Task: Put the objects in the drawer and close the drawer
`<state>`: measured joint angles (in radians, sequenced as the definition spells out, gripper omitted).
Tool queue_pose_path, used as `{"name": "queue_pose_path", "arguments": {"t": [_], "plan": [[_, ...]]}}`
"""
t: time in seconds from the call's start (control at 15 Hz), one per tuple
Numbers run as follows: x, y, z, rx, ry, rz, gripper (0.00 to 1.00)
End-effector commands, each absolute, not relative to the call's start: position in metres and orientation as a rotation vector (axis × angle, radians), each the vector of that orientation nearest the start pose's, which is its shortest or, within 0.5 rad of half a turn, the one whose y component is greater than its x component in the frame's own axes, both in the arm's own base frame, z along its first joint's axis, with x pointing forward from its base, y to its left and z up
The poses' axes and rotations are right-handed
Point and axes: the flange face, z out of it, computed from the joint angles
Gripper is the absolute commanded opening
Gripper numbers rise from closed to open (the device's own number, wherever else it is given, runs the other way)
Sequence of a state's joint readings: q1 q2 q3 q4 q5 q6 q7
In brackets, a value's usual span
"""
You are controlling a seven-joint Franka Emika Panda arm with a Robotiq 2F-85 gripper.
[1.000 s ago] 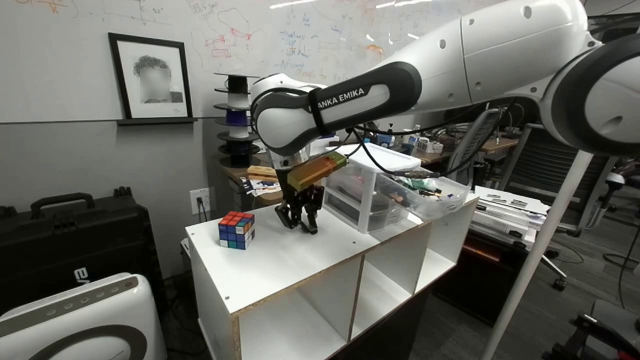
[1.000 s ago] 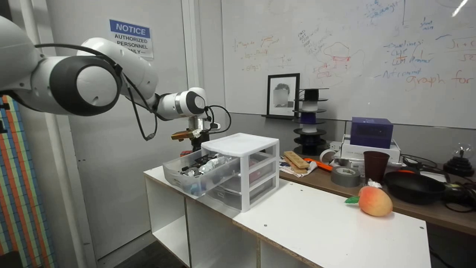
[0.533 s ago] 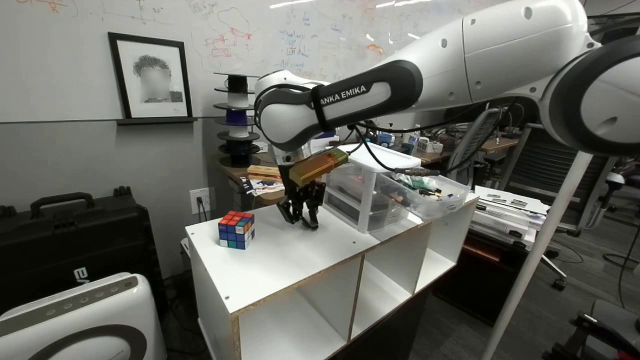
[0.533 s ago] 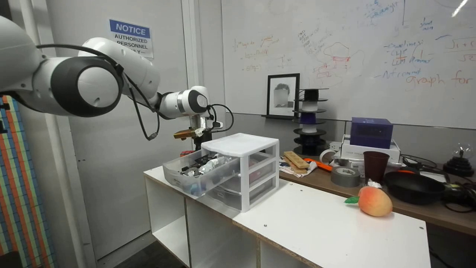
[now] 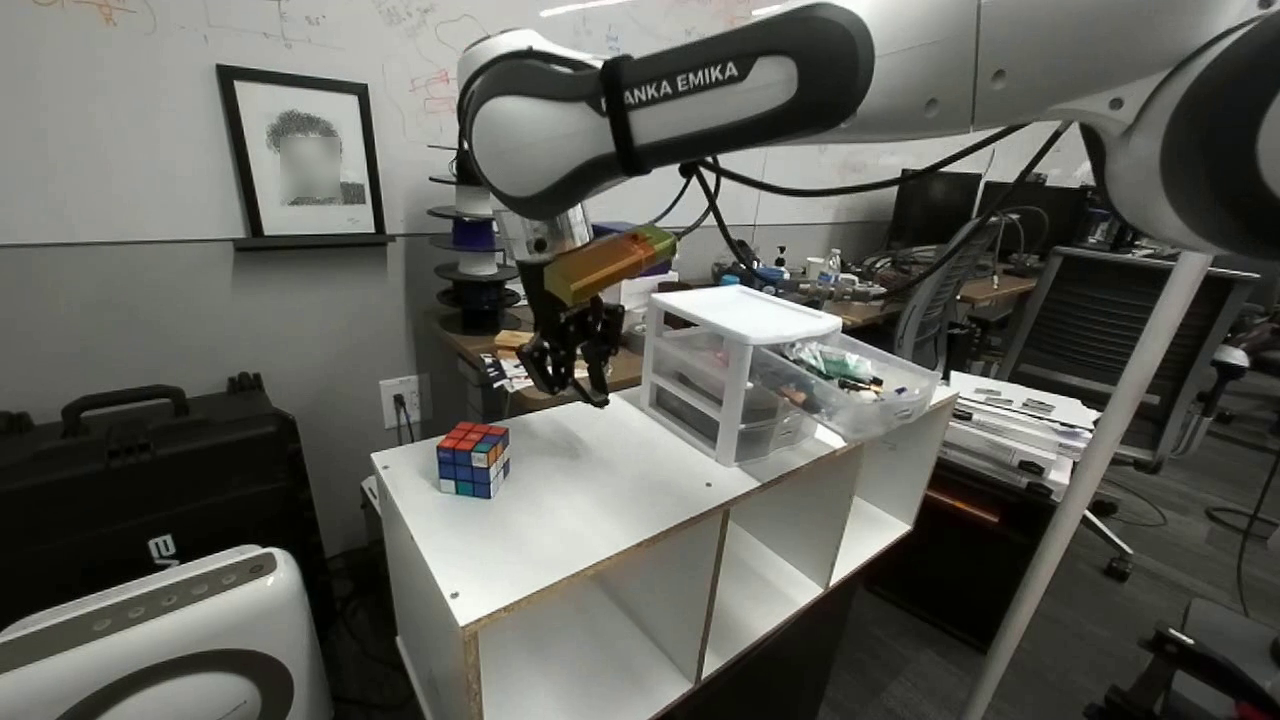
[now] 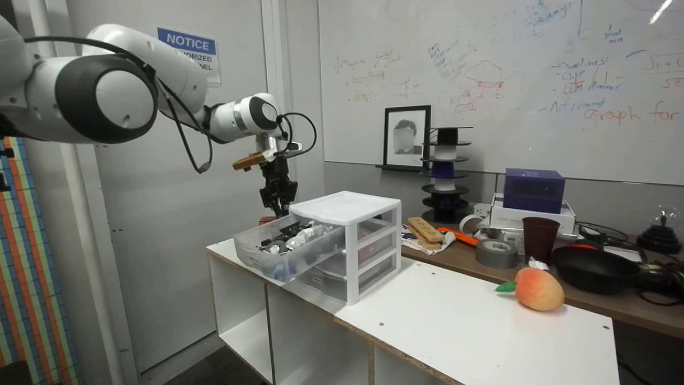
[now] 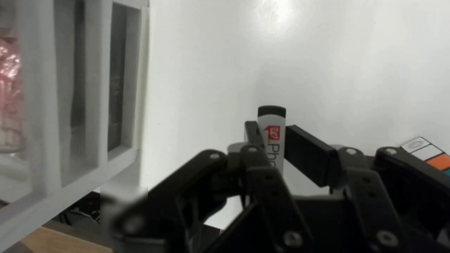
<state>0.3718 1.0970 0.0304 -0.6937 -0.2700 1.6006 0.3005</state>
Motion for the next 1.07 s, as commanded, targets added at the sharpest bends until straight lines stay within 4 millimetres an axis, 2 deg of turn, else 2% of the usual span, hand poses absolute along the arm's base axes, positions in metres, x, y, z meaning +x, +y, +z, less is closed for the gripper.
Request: {"name": "queue_pose_path", "arguments": {"t": [0.0,0.27,0.47,0.73,1.0], "plan": [[0.704,0.282,0.35,-3.495,-0.277,0.229,0.06],[0.671,0.287,0.426,-3.576,-0.314,0.264,0.06],[0.646,0.281,0.468,-3.6,-0.313,0.267,0.06],[0.618,0.258,0.497,-3.588,-0.243,0.283,0.06],[0.597,0.217,0.503,-3.525,-0.14,0.371,0.06]]}}
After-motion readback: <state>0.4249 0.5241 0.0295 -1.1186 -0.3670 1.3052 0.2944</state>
